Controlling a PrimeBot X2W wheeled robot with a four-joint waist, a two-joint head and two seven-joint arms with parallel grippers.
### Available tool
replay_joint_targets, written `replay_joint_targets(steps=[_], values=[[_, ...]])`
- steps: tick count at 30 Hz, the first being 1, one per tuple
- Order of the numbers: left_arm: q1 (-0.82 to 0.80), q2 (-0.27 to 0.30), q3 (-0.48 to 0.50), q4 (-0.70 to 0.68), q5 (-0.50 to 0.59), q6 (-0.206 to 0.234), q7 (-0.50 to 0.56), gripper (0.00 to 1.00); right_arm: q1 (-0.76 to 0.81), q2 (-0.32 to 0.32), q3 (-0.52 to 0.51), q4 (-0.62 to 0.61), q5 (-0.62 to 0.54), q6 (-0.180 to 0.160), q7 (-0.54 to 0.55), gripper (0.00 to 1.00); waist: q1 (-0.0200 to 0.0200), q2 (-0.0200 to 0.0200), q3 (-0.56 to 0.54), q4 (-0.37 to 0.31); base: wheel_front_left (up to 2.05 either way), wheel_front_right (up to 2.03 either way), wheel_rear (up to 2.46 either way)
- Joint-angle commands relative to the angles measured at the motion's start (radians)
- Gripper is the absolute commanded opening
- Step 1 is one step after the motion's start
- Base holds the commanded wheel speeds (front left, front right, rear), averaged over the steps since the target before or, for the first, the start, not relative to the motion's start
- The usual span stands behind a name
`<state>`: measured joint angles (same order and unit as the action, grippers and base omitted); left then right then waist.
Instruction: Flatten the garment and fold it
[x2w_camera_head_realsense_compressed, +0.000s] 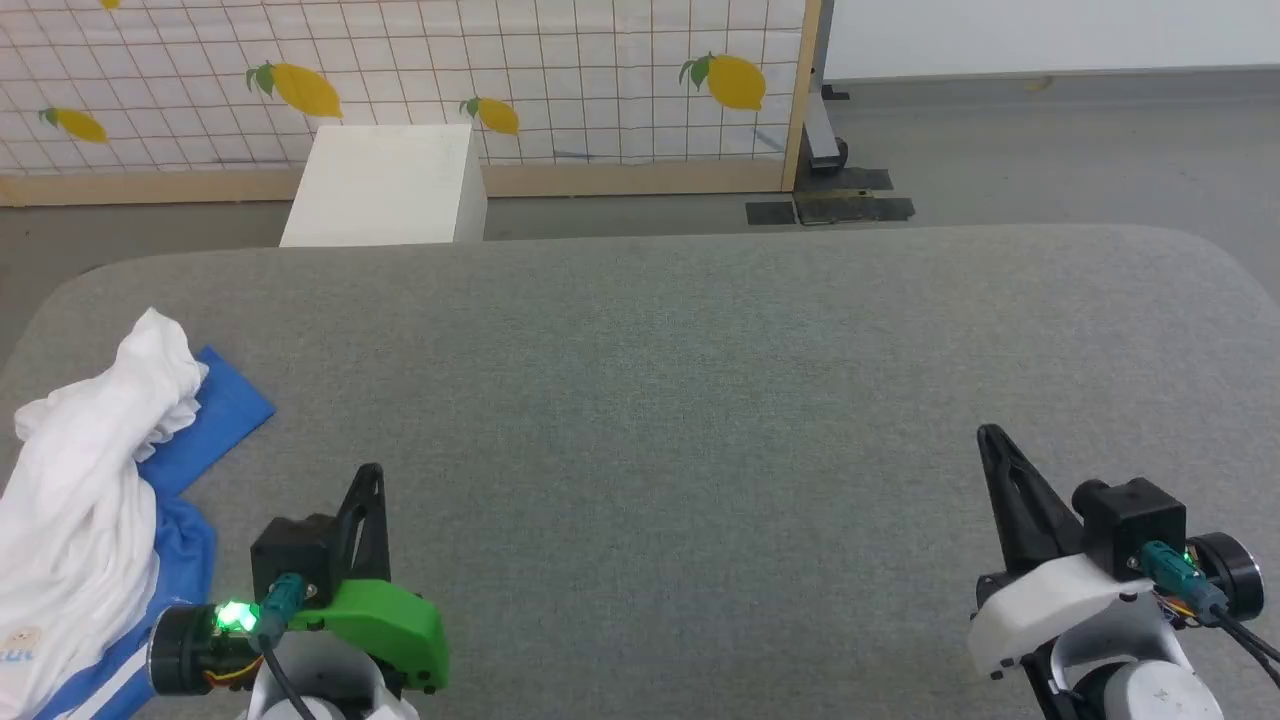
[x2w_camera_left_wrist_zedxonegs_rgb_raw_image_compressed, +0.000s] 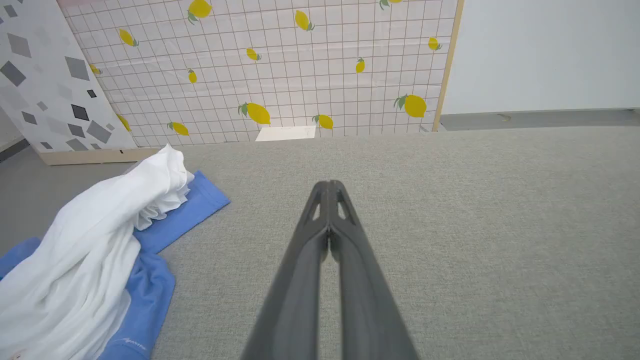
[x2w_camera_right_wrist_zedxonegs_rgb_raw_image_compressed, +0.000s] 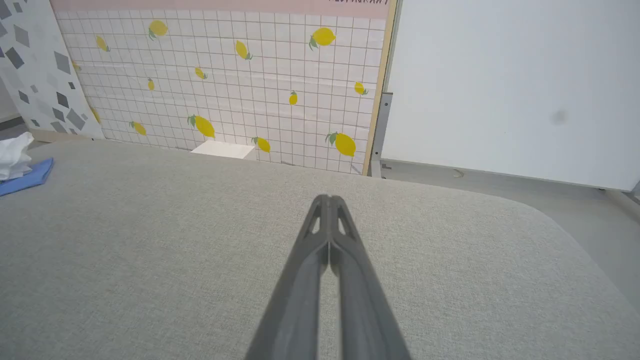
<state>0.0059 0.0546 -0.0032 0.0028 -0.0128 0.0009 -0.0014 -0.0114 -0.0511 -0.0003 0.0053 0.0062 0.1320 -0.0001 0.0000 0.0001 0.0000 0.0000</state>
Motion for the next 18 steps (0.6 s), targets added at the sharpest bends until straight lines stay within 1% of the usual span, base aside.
replay_joint_targets(steps=[1, 18], values=[[-0.006, -0.004, 0.003, -0.003, 0.013, -0.001, 0.001, 0.00, 0.011, 0.001, 0.000, -0.005, -0.006, -0.001, 0.000, 0.00, 0.0000, -0.0001, 0.000, 0.000, 0.00, 0.00, 0.00], [-0.006, -0.004, 0.003, -0.003, 0.013, -0.001, 0.001, 0.00, 0.011, 0.001, 0.000, -0.005, -0.006, -0.001, 0.000, 0.00, 0.0000, -0.0001, 0.000, 0.000, 0.00, 0.00, 0.00]])
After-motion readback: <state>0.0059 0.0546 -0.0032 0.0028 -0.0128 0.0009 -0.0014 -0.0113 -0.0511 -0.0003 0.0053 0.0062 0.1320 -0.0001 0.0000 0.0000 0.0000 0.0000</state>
